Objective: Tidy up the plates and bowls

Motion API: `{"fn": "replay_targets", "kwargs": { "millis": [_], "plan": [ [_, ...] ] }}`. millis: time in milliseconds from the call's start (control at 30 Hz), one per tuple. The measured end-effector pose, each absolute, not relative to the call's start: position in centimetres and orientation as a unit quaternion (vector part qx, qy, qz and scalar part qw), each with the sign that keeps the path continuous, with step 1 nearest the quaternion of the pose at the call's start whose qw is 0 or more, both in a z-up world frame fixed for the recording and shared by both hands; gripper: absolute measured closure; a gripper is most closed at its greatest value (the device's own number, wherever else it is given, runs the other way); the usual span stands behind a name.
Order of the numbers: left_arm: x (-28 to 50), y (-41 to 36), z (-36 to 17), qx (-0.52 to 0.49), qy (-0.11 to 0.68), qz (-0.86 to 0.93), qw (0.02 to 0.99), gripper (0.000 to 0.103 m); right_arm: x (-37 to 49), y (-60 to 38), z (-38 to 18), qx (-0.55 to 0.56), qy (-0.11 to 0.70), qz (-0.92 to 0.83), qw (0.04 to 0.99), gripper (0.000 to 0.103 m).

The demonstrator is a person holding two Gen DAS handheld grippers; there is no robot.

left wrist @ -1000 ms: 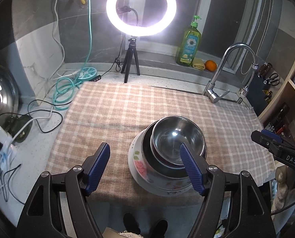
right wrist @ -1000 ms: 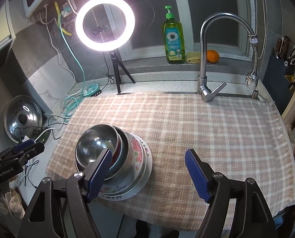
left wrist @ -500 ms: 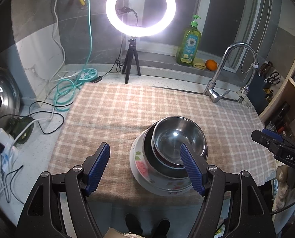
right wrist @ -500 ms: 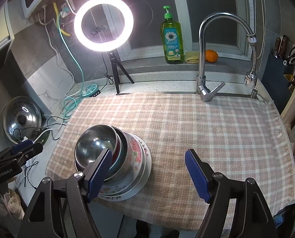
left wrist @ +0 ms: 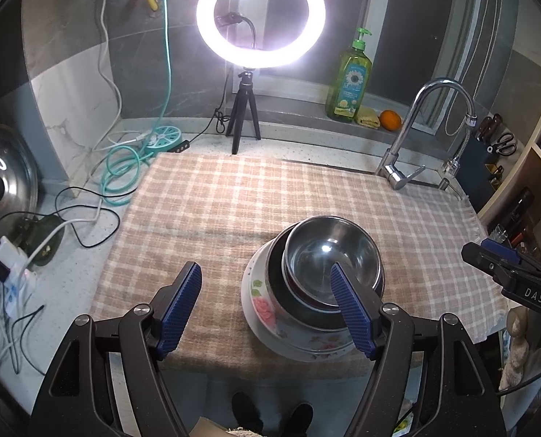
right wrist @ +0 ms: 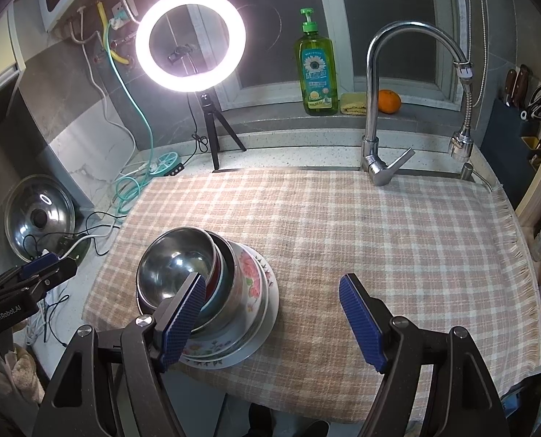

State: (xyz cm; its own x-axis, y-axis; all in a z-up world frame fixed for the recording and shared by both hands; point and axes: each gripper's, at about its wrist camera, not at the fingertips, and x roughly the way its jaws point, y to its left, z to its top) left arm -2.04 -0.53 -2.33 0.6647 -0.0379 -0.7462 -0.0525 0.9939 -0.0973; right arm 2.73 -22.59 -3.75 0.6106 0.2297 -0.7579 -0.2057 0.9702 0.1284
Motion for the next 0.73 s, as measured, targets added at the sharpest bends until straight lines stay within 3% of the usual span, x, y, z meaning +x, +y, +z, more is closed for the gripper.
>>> {"fn": "replay_targets", "kwargs": {
  "millis": [733],
  "plan": [
    [-1.49, -0.42, -2.74, -0.062, 0.411, 0.004, 0.91, 0.03, 3.09, -22.71, -4.44, 0.016, 0.434, 0.12, 0.893, 0.031]
  ]
}}
